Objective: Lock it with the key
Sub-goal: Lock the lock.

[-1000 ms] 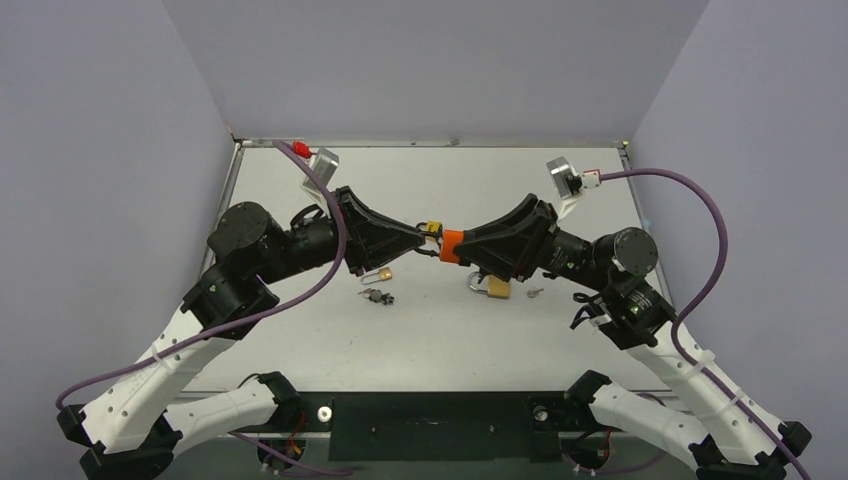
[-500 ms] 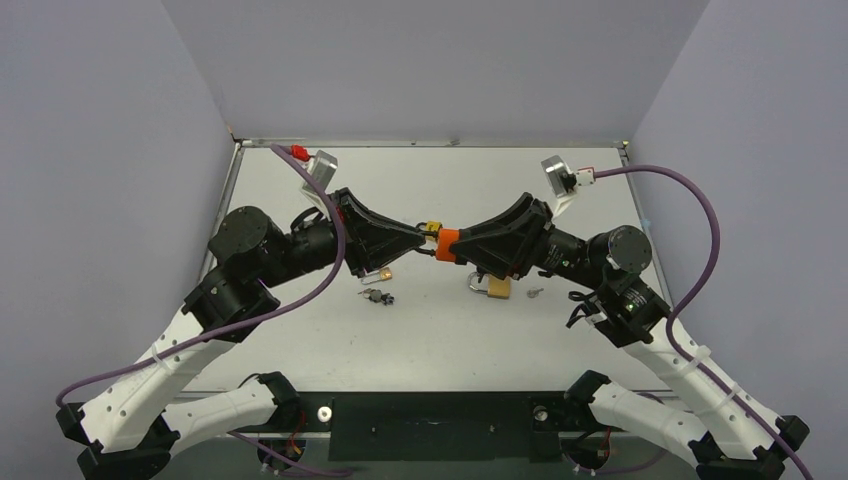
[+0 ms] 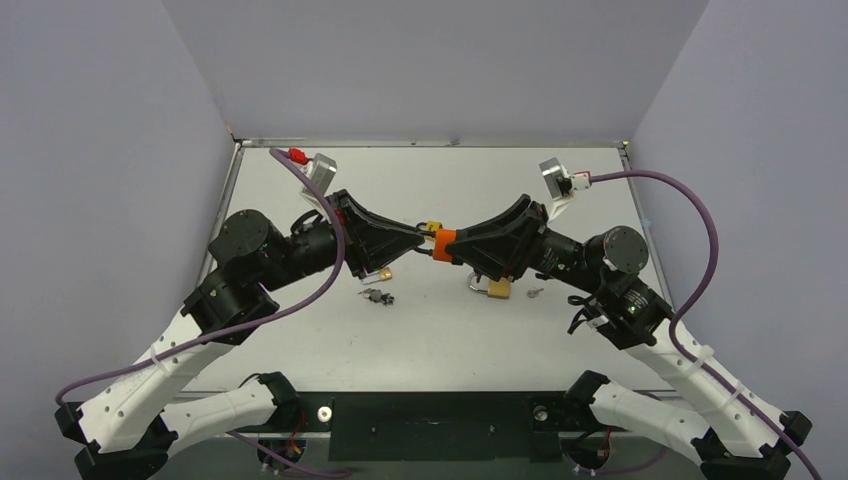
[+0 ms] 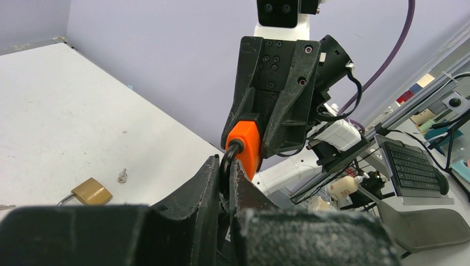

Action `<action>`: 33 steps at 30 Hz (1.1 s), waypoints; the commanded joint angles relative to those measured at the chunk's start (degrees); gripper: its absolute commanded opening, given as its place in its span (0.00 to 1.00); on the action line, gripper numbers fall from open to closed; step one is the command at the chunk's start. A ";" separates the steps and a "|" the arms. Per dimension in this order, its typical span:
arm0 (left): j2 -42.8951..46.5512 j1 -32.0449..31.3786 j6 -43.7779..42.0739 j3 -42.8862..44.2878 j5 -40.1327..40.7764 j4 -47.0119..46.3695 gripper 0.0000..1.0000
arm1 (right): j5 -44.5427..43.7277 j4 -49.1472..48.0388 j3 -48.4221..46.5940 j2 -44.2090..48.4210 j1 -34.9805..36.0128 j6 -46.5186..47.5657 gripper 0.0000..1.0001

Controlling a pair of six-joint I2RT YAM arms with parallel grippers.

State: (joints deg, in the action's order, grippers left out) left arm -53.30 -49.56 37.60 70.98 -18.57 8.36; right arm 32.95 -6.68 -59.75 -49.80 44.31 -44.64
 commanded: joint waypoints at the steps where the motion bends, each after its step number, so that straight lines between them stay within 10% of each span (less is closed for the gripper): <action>1: -2.25 -2.73 0.13 -0.04 -2.72 0.03 0.00 | -1.22 -0.77 -2.13 -2.58 1.99 2.29 0.00; 33: -4.73 -5.29 -2.28 3.10 -1.90 4.07 0.00 | -4.14 5.76 -5.21 -6.92 8.41 7.40 0.00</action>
State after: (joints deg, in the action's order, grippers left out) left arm -53.47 -51.68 33.80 73.25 -14.70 11.60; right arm 26.55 0.25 -64.40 -51.29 49.56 -39.00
